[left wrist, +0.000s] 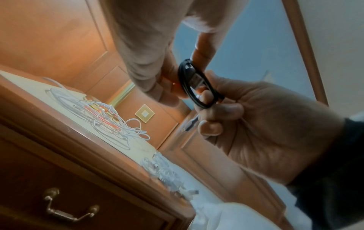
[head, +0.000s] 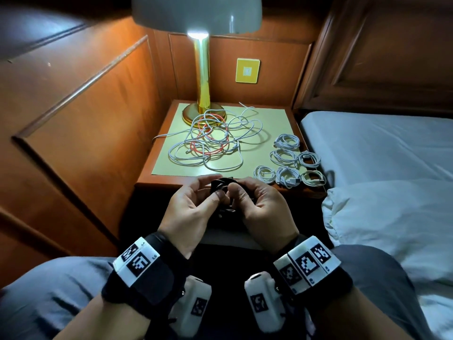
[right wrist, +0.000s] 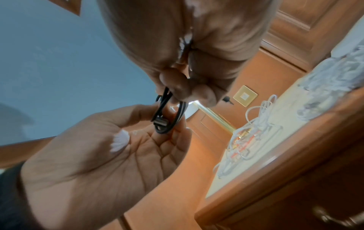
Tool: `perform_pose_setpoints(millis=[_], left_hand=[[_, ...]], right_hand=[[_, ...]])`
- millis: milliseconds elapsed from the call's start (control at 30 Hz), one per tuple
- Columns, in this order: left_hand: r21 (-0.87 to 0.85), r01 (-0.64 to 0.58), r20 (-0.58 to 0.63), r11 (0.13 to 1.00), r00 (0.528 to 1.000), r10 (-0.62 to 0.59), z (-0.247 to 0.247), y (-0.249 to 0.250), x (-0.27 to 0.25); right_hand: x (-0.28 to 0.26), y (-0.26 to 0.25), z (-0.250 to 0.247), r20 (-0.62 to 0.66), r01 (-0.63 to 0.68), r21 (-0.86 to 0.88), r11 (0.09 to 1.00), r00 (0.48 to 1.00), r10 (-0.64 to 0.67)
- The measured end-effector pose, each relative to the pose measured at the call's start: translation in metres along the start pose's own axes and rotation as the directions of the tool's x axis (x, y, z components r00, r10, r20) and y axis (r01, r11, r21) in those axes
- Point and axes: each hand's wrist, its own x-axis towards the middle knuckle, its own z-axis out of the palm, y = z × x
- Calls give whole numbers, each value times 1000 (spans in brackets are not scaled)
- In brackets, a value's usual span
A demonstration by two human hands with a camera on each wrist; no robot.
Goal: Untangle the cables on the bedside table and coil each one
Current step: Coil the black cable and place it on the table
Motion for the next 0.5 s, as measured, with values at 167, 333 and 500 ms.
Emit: perform_pose_setpoints(millis=[167,333,500], left_hand=[[126,-66,-71,990,995,76,-21,20,-4],[62,-103,-72,993,992,107,-38,36,-11],[-79,-131,-28,988,991,129,-49,48,-15]], right_hand=[[8,-25,15,12,75,-88,993,997,-75],[11,-51,21,21,76,-56,995,997,-75],[22,-65,26,2,8,101,995,1000,-9]])
